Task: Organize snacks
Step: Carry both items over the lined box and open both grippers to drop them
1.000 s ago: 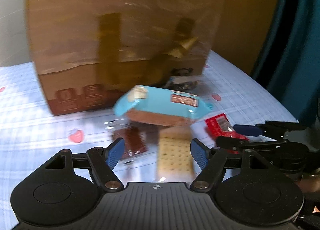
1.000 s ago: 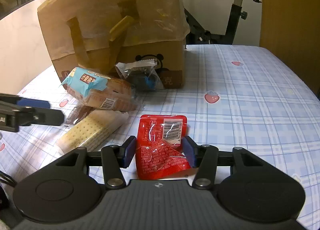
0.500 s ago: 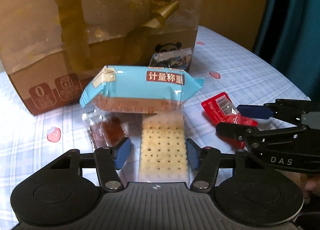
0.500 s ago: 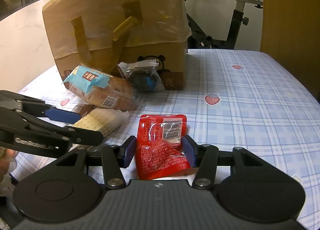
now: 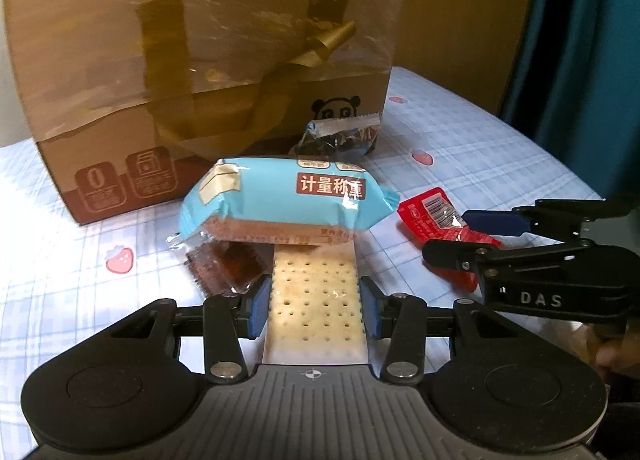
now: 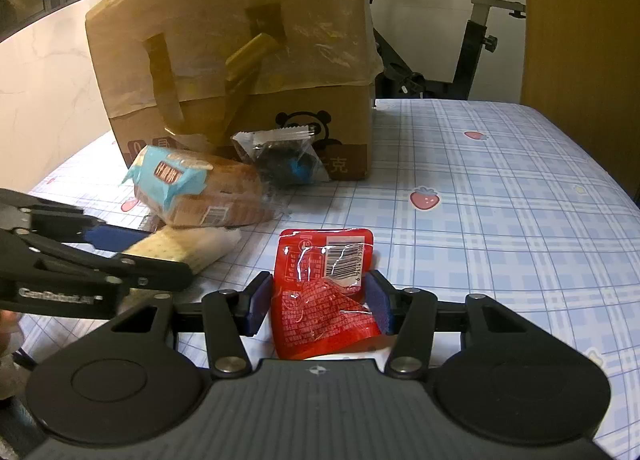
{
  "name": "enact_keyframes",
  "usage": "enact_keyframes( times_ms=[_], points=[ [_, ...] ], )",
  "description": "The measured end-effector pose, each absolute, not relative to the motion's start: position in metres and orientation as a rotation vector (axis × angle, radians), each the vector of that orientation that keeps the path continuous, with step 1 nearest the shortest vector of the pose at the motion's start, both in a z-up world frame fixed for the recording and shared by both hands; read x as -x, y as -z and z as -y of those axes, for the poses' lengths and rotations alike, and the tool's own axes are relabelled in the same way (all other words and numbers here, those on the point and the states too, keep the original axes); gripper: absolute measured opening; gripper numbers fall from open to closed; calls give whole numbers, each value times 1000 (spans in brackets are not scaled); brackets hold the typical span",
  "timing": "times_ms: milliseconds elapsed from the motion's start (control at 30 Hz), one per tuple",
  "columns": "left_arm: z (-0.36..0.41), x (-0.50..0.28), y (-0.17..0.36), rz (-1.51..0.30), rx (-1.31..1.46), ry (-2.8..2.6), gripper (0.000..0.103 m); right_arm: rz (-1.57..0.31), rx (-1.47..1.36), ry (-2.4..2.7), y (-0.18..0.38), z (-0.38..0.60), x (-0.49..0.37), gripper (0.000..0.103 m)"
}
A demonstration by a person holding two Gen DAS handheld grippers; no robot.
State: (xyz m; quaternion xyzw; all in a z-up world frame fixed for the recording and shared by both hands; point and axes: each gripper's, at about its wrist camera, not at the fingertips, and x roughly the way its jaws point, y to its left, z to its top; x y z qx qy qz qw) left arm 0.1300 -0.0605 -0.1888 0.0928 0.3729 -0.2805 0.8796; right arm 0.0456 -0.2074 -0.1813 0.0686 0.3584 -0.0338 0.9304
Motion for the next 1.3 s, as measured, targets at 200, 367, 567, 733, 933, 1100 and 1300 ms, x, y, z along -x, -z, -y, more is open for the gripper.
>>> enact_keyframes(
  times_ms=[200, 367, 567, 733, 933, 1100, 1300],
  points=[
    [40, -125, 176, -751, -146, 559, 48, -737, -157, 71, 180, 209, -46, 54],
    [12, -125, 162, -717, -67, 485, 48, -726, -174, 83, 175, 211, -44, 54],
    [-22, -122, 146, -670, 31, 394, 48, -709, -163, 84, 169, 209, -44, 54],
    [-35, -124, 138, -639, 81, 347, 48, -693, -165, 87, 164, 210, -45, 54],
    [-43, -124, 125, -597, 108, 327, 48, -672, -200, 98, 158, 214, -43, 54],
    [-47, -126, 112, -565, 111, 325, 48, -646, -231, 94, 148, 216, -42, 54],
    [-45, -131, 85, -486, 85, 338, 48, -599, -272, 67, 128, 216, -45, 54]
  ],
)
